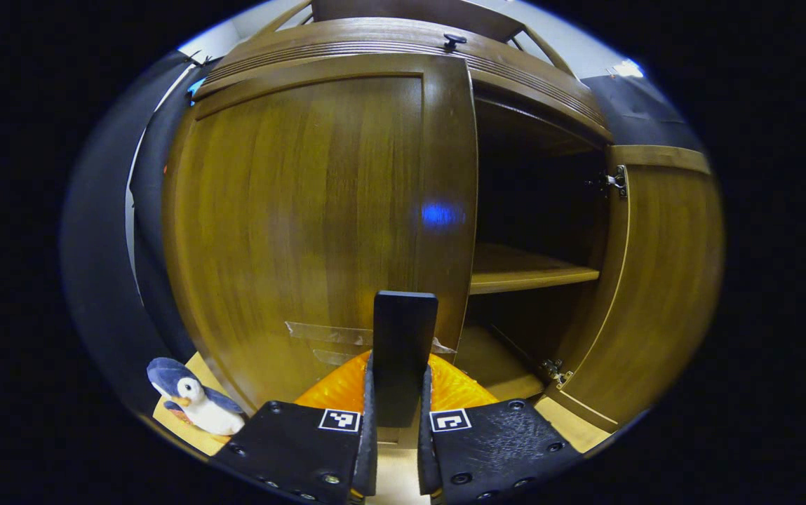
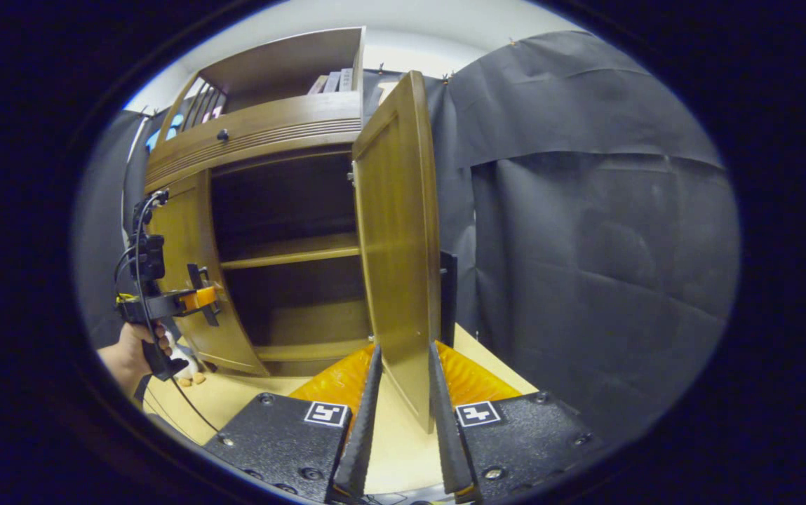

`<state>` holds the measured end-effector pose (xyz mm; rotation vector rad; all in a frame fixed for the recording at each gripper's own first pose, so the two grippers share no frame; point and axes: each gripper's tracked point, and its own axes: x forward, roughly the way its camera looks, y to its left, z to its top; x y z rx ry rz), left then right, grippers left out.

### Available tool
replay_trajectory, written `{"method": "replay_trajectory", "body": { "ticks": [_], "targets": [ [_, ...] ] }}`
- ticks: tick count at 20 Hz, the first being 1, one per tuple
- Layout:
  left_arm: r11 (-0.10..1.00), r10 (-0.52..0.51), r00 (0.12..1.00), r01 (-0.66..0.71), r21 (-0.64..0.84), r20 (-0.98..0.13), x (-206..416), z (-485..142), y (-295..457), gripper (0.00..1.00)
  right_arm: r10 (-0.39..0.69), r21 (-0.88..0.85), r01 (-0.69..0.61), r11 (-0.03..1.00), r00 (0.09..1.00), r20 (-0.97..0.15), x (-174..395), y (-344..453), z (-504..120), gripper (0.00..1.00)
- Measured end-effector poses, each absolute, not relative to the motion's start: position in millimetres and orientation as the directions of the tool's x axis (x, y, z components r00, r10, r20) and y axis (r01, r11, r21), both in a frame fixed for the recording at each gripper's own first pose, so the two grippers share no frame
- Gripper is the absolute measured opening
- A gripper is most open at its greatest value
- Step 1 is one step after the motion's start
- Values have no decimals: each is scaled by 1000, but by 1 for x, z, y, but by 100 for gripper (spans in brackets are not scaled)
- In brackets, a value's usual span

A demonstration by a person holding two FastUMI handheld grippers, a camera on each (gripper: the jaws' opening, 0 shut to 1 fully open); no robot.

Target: Open the right door of the double-door shoe cabinet with the right hand, and open the left door with the left hand.

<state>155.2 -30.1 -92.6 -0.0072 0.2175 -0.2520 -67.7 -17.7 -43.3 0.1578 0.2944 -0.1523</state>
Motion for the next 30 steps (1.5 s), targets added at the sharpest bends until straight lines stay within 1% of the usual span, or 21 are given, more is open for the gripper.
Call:
{"method": "replay_trajectory", "body": {
  "ticks": [3, 9, 10, 12, 14, 16, 19, 20, 21, 23, 24, 25, 26, 30],
  "targets": [
    [974, -223, 951, 224, -22, -213, 139, -93, -21, 22, -81, 127, 122, 984, 954, -290, -62, -9, -42, 44],
    [984, -176, 960, 177, -15, -218, 111, -92, -2, 22, -21, 128, 58, 990, 960, -279, -55, 7, -43, 43],
    [985, -168, 961, 170, -13, -217, 105, -91, 3, 22, -8, 133, 47, 990, 960, -279, -55, 11, -44, 45],
    [988, -153, 963, 154, -13, -221, 94, -92, 11, 22, 14, 139, 27, 990, 959, -283, -52, 16, -45, 43],
    [990, -139, 966, 140, -12, -220, 84, -90, 19, 22, 31, 136, 8, 991, 959, -282, -53, 22, -46, 45],
    [992, -125, 967, 126, -10, -220, 75, -90, 28, 22, 46, 134, -8, 991, 959, -280, -52, 27, -45, 43],
    [995, -98, 970, 99, -5, -222, 61, -90, 42, 22, 74, 137, -36, 990, 955, -287, -55, 35, -50, 43],
    [996, -89, 971, 90, -5, -223, 57, -89, 47, 30, 82, 138, -44, 989, 954, -288, -54, 39, -50, 43],
    [997, -81, 971, 82, -5, -225, 54, -90, 53, 22, 92, 138, -54, 989, 953, -288, -52, 42, -49, 43],
    [998, -63, 971, 62, -13, -229, 54, -91, 62, 21, 108, 136, -72, 988, 953, -282, -48, 48, -46, 43],
    [998, -55, 971, 52, -19, -232, 50, -91, 69, 29, 118, 135, -82, 987, 953, -280, -48, 52, -45, 43],
    [999, -48, 972, 44, -22, -231, 46, -91, 75, 29, 127, 134, -93, 987, 953, -276, -47, 56, -45, 43],
    [999, -40, 972, 36, -21, -230, 42, -91, 82, 21, 136, 136, -102, 986, 953, -271, -45, 60, -44, 43],
    [1000, 6, 973, -10, -17, -230, 31, -90, 111, 21, 148, 132, -116, 984, 953, -264, -40, 70, -39, 48]
  ]
}}
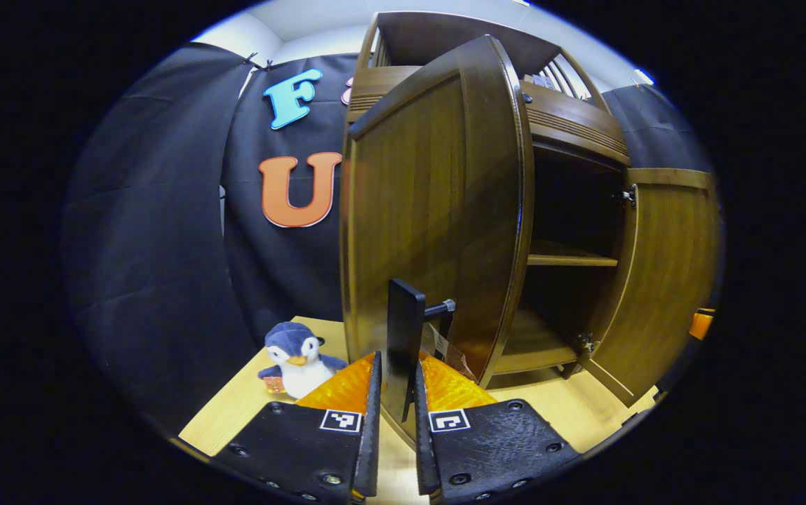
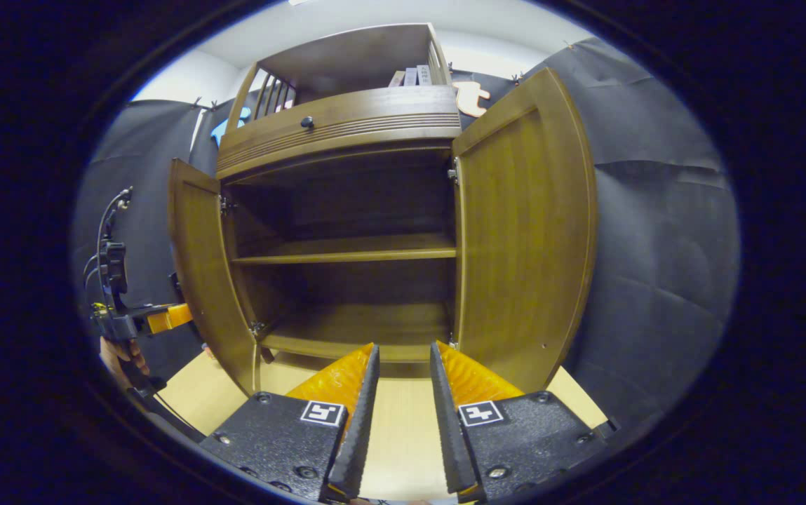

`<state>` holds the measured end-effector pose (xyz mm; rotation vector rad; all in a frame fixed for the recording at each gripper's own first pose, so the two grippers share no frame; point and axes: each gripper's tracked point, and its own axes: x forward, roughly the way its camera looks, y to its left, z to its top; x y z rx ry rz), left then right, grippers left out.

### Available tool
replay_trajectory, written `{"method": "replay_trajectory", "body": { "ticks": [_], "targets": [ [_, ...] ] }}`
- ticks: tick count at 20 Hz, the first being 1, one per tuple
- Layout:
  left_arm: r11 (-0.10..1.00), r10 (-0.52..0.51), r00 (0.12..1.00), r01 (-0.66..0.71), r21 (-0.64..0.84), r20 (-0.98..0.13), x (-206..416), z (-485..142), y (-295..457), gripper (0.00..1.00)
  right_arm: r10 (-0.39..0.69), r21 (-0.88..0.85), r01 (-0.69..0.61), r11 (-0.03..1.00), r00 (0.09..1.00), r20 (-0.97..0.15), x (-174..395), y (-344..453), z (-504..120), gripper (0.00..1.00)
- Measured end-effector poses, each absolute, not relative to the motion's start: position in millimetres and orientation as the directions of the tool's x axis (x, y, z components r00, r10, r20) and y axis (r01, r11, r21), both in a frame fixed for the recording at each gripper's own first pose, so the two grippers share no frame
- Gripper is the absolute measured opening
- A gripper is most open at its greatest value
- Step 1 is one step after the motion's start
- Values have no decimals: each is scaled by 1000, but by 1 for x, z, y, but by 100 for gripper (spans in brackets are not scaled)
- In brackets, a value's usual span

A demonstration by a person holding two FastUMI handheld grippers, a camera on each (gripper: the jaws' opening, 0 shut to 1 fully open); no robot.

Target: Open the right door of the double-door shoe cabinet with the right hand, and open the left door with the left hand.

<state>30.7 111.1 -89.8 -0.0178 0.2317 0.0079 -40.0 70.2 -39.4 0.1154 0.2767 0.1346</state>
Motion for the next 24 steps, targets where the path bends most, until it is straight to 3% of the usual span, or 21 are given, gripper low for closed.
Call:
{"method": "replay_trajectory", "body": {
  "ticks": [3, 4, 5, 7, 8, 9, 14, 24],
  "targets": [
    [999, 39, 973, -46, -22, -229, 25, -91, 134, 21, 155, 135, -123, 983, 953, -261, -34, 75, -37, 48],
    [998, 52, 971, -59, -22, -234, 23, -94, 142, 29, 160, 135, -128, 983, 952, -260, -32, 79, -37, 44],
    [997, 62, 970, -70, -26, -236, 20, -94, 150, 20, 164, 132, -133, 982, 951, -261, -30, 80, -36, 46],
    [996, 81, 969, -90, -27, -234, 15, -94, 161, 20, 175, 126, -146, 981, 950, -260, -26, 86, -35, 48],
    [994, 101, 968, -109, -19, -228, 15, -93, 170, 29, 184, 124, -156, 980, 948, -259, -25, 90, -34, 46],
    [992, 115, 967, -123, -24, -226, 11, -91, 179, 14, 191, 122, -165, 979, 947, -258, -23, 93, -33, 46],
    [989, 125, 967, -138, -43, -223, 3, -89, 201, 14, 239, 104, -220, 970, 940, -244, -16, 114, -23, 46],
    [963, 248, 947, -264, -57, -206, -20, -82, 248, 14, 280, 59, -273, 960, 939, -202, -10, 128, 3, 46]
  ]
}}
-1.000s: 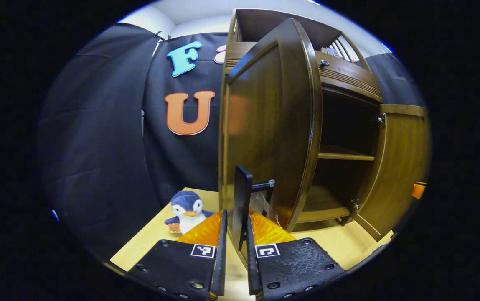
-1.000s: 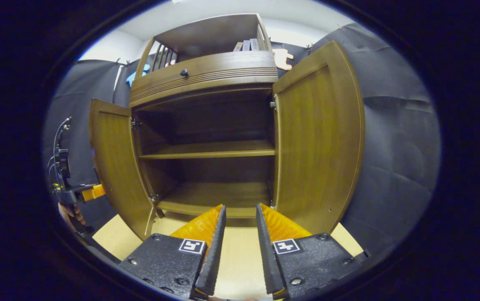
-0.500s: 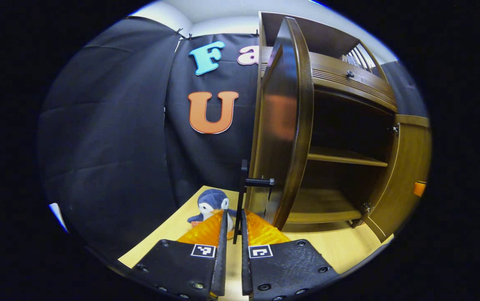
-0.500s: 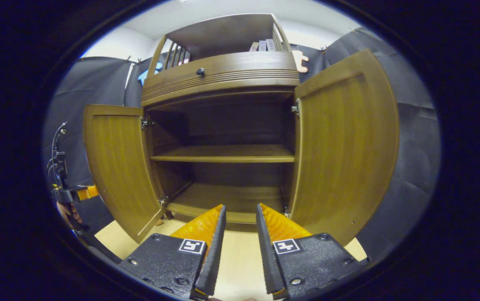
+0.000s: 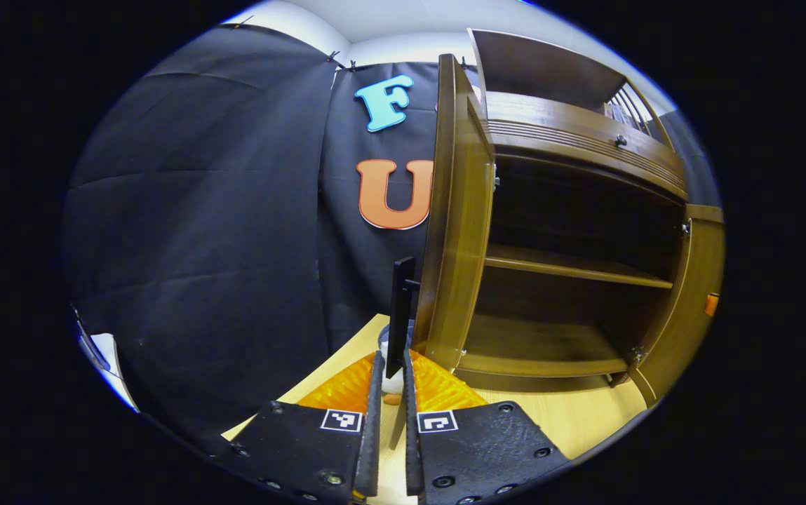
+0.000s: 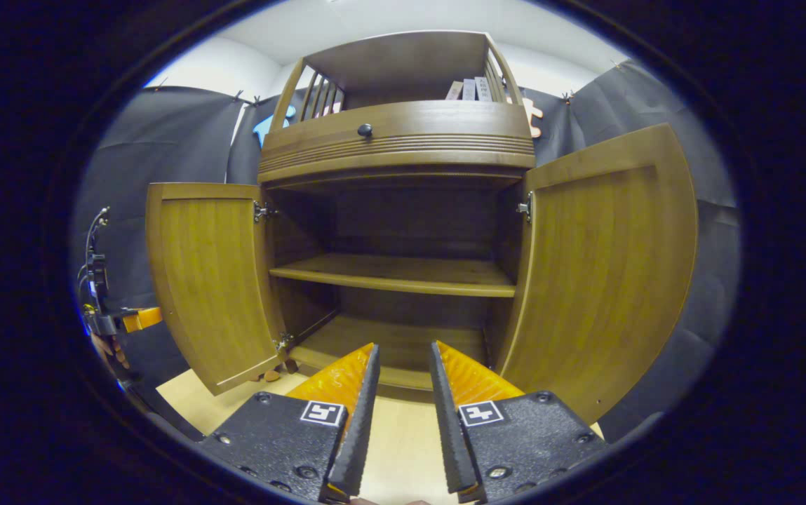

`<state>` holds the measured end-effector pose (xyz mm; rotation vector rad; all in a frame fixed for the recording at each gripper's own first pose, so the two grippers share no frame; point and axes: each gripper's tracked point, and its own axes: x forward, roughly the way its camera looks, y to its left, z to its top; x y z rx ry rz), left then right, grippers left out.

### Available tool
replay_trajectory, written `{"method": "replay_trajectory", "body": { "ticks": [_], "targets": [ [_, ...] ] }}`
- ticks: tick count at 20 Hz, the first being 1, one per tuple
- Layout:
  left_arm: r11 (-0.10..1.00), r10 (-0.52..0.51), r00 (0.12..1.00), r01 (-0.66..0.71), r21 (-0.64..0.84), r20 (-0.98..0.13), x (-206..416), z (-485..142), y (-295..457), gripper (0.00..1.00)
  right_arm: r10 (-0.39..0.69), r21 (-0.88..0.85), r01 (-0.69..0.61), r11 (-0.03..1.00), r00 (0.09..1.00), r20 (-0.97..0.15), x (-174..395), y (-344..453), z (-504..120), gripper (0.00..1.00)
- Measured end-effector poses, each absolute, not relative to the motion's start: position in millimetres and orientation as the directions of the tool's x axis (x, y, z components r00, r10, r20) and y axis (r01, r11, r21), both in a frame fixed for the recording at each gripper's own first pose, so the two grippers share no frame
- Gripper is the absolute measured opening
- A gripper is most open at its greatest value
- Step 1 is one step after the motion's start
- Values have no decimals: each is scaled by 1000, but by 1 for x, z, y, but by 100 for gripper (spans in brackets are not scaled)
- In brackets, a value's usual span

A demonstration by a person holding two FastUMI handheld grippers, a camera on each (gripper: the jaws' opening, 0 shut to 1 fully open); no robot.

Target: Open the right door of the double-door shoe cabinet with the right hand, and open the left door with the left hand.

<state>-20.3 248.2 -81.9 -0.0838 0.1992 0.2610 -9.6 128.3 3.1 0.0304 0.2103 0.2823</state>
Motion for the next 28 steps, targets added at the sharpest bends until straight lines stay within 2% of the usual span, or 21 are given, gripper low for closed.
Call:
{"method": "replay_trajectory", "body": {
  "ticks": [6, 10, 12, 13, 14, 15, 17, 19, 20, 24, 25, 28],
  "targets": [
    [965, 263, 956, -261, 35, -126, -45, -43, 224, 14, 249, 32, -247, 968, 956, -157, -14, 109, 24, 48],
    [977, 208, 977, -205, 49, -46, -48, -2, 177, 14, 239, 19, -238, 971, 962, -132, -12, 98, 32, 46],
    [984, 175, 984, -174, 34, -19, -46, 16, 157, 14, 247, 30, -245, 969, 960, -131, -13, 94, 33, 48],
    [987, 160, 987, -160, 25, -7, -45, 23, 144, 11, 251, 37, -248, 968, 960, -123, -14, 90, 37, 46],
    [989, 147, 989, -147, 23, 7, -46, 32, 132, 34, 263, 42, -260, 965, 958, -115, -16, 87, 41, 46],
    [991, 132, 991, -133, 25, 27, -48, 40, 122, 22, 271, 43, -268, 962, 957, -104, -19, 86, 45, 46],
    [993, 111, 992, -113, 30, 52, -52, 52, 100, 48, 281, 34, -279, 960, 957, -78, -23, 76, 55, 46],
    [994, 99, 993, -101, 29, 61, -57, 58, 78, 48, 298, 28, -297, 954, 952, -62, -25, 69, 59, 51],
    [994, 100, 993, -102, 29, 68, -58, 61, 69, 53, 312, 27, -311, 950, 948, -65, -26, 66, 58, 55],
    [998, 68, 994, -69, 8, 82, -63, 68, 30, 77, 339, 82, -334, 939, 939, -57, -27, 47, 70, 56],
    [998, 58, 995, -59, 7, 86, -64, 71, 23, 73, 341, 101, -336, 936, 940, -32, -29, 43, 81, 56],
    [999, 35, 995, -36, 5, 97, -62, 78, 13, 76, 316, 103, -315, 944, 949, 8, -30, 27, 101, 56]
  ]
}}
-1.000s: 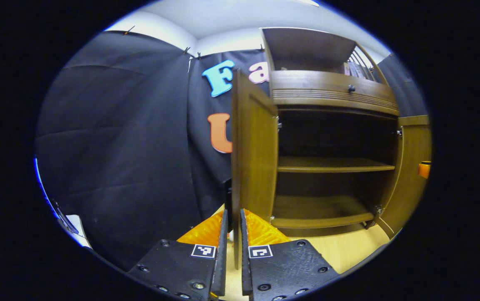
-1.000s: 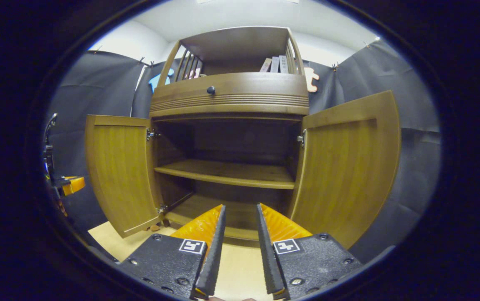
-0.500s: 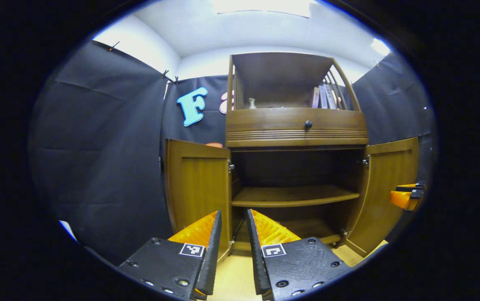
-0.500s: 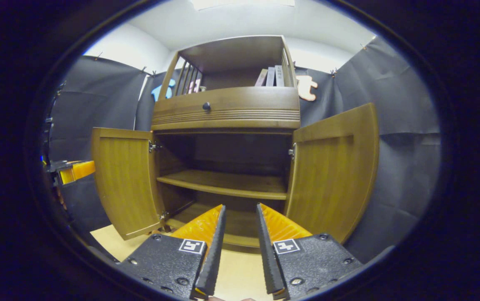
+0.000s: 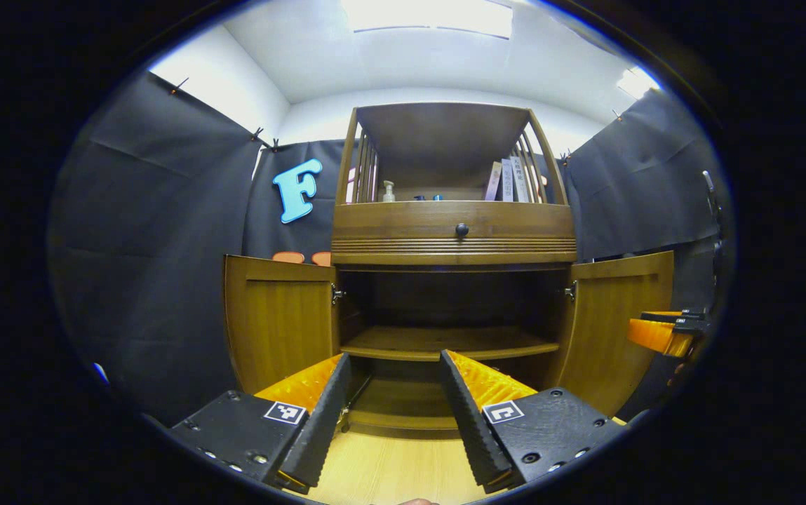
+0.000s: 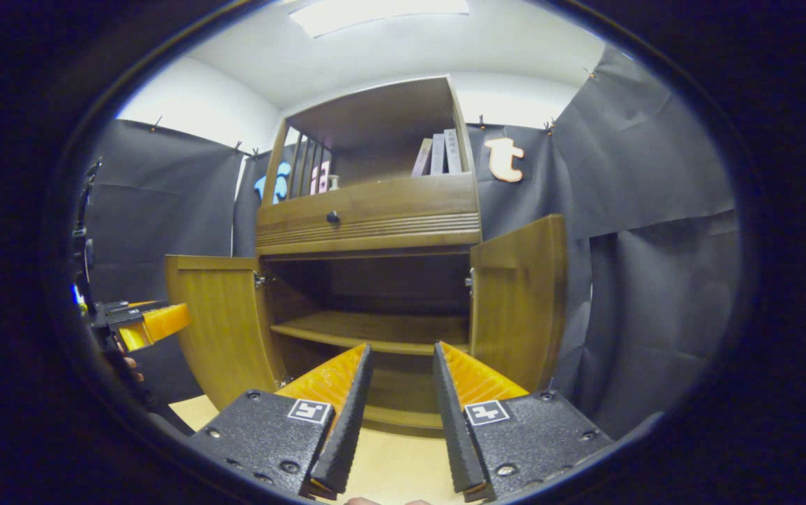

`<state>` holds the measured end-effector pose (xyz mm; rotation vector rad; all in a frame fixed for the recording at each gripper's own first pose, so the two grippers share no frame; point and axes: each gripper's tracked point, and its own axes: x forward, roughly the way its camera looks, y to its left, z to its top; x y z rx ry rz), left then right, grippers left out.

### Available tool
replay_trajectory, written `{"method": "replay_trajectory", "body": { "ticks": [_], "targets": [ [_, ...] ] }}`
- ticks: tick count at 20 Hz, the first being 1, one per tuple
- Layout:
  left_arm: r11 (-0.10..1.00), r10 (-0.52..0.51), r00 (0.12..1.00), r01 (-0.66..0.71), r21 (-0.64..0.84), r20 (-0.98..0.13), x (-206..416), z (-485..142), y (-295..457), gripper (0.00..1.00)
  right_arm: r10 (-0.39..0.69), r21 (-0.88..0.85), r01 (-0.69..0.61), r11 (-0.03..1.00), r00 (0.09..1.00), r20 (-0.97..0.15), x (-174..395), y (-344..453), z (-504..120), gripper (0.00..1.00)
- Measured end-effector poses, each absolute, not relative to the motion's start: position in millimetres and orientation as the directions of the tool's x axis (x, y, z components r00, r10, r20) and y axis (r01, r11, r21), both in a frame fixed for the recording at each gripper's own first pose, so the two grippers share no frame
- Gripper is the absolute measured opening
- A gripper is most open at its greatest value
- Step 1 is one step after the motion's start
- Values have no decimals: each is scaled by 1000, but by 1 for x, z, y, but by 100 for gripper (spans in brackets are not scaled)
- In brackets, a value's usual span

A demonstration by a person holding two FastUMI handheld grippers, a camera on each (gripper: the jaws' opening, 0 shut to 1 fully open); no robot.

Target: Open the right door of the double-door shoe cabinet with the right hand, and open the left door with the left hand.

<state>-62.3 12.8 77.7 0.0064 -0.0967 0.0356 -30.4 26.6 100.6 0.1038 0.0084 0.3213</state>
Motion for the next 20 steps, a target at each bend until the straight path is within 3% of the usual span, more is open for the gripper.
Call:
{"method": "replay_trajectory", "body": {
  "ticks": [1, 2, 3, 4, 5, 6, 7, 8, 10, 11, 14, 15, 16, 17, 20],
  "targets": [
    [1000, 30, 994, -30, 2, 108, -62, 83, 10, 78, 315, 103, -315, 944, 949, 19, -31, 26, 104, 56],
    [1000, 29, 993, -29, -2, 117, -62, 89, 9, 89, 314, 100, -315, 944, 949, 25, -33, 26, 108, 61],
    [1000, 30, 992, -29, -5, 126, -61, 95, 10, 80, 315, 96, -317, 944, 948, 29, -33, 27, 110, 61],
    [999, 33, 991, -32, -5, 128, -61, 99, 12, 80, 318, 93, -319, 943, 948, 28, -33, 29, 112, 60],
    [999, 32, 991, -31, -6, 128, -58, 101, 13, 91, 327, 91, -328, 940, 945, 25, -33, 34, 113, 61],
    [1000, 30, 992, -29, -6, 123, -57, 102, 14, 93, 328, 88, -328, 940, 944, 17, -33, 37, 114, 56],
    [999, 34, 992, -33, -5, 124, -57, 105, 16, 88, 332, 85, -332, 939, 943, 13, -32, 38, 116, 61],
    [999, 36, 991, -36, -1, 125, -57, 107, 19, 99, 322, 86, -322, 943, 946, 13, -31, 39, 119, 64],
    [999, 31, 993, -31, 4, 118, -53, 110, 22, 100, 288, 91, -289, 953, 957, 22, -28, 37, 126, 62],
    [1000, 18, 993, -19, 2, 113, -51, 111, 23, 91, 272, 92, -273, 958, 962, 26, -26, 38, 130, 64],
    [1000, -5, 994, 5, 6, 108, -45, 118, 32, 94, 221, 76, -223, 972, 974, 42, -27, 39, 143, 77],
    [1000, -9, 994, 9, 5, 110, -42, 121, 37, 100, 205, 71, -209, 975, 977, 52, -28, 40, 148, 80],
    [1000, -14, 993, 14, 2, 114, -39, 124, 40, 100, 195, 67, -199, 978, 979, 65, -29, 43, 152, 82],
    [1000, -22, 993, 22, -2, 116, -37, 126, 42, 93, 184, 62, -189, 980, 980, 73, -29, 47, 155, 86],
    [1000, -23, 994, 22, 14, 108, -30, 124, 53, 93, 166, 59, -171, 984, 984, 68, -27, 56, 157, 91]
  ]
}}
